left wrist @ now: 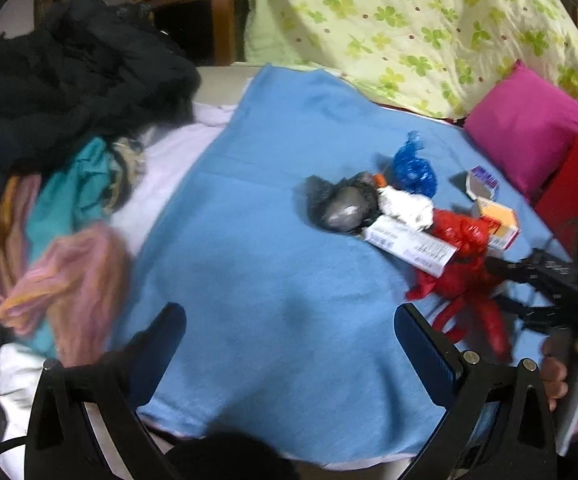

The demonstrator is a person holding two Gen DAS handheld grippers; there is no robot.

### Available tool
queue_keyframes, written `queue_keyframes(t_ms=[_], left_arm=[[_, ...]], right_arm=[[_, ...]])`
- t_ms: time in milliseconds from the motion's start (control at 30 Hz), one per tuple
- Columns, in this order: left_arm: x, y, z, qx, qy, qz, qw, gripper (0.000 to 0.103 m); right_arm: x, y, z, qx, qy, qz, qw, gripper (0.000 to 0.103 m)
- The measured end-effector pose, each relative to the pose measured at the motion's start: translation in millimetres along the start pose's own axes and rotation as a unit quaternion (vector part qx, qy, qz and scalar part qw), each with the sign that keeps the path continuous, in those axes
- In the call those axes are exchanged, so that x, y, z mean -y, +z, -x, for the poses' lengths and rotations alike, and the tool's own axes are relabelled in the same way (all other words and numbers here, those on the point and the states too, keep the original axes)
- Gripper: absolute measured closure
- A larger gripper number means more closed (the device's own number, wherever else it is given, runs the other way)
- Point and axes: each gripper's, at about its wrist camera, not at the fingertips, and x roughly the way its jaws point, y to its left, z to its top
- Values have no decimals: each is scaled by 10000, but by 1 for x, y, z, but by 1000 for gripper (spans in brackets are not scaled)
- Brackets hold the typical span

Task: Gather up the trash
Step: 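Grasp the red ribbon with the right tool while the left tool grasps the white Plendil box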

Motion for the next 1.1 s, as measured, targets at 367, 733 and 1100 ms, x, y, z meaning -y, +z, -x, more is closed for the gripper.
queue_keyframes(t_ms=[367, 733, 1100], left_arm=[[37, 45, -68, -572, -1117, 489, 9909, 1], [78, 55, -151, -1545, -1469, 1254, 9689, 41], [85, 34, -161, -1829, -1421, 1764, 9567, 63]], right_arm=[[20, 30, -27, 35, 178, -171, 9997, 72], [3, 38, 20, 625, 167, 738, 9952, 75], [-1, 32, 71, 912, 564, 1310, 9856, 74]])
